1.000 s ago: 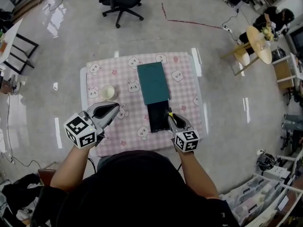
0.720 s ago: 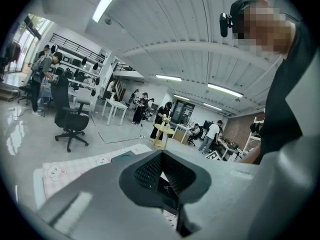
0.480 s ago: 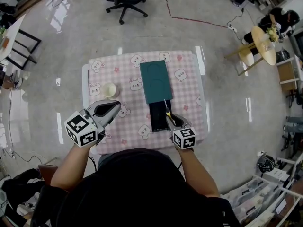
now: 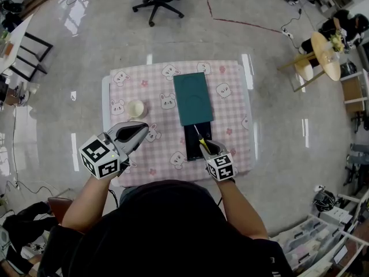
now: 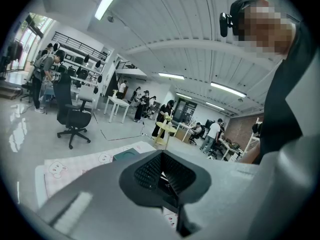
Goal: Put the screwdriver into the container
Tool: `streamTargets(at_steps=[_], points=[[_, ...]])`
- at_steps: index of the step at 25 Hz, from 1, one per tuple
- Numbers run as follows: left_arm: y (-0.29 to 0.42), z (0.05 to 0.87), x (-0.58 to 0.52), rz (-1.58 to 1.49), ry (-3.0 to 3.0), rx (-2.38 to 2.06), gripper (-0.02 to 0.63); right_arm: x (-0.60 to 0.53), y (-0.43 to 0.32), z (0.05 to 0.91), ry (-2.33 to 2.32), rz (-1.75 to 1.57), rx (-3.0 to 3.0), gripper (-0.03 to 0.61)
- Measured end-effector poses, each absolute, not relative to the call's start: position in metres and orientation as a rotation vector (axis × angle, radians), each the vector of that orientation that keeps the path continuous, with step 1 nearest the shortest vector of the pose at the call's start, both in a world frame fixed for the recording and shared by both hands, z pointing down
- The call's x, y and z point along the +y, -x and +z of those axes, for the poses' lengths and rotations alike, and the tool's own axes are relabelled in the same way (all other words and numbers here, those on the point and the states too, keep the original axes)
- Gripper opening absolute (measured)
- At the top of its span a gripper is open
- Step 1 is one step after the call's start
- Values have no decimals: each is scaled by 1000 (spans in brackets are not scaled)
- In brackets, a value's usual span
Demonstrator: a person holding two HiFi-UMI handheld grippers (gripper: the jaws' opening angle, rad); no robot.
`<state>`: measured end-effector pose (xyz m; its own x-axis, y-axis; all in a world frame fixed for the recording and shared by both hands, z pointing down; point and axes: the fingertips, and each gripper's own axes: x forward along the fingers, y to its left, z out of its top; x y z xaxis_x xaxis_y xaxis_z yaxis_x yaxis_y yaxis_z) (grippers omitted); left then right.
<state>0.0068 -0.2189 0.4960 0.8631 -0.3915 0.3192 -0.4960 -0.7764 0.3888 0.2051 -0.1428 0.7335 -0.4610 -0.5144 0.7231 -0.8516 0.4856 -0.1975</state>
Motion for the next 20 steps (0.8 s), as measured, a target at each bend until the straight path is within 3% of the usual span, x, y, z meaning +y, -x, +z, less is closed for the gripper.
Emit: streamTargets(at_steps=[20], points=[[-12,502,-215,351,-2519,-644,0,-140,-200,770,-947,754,-2027,109]])
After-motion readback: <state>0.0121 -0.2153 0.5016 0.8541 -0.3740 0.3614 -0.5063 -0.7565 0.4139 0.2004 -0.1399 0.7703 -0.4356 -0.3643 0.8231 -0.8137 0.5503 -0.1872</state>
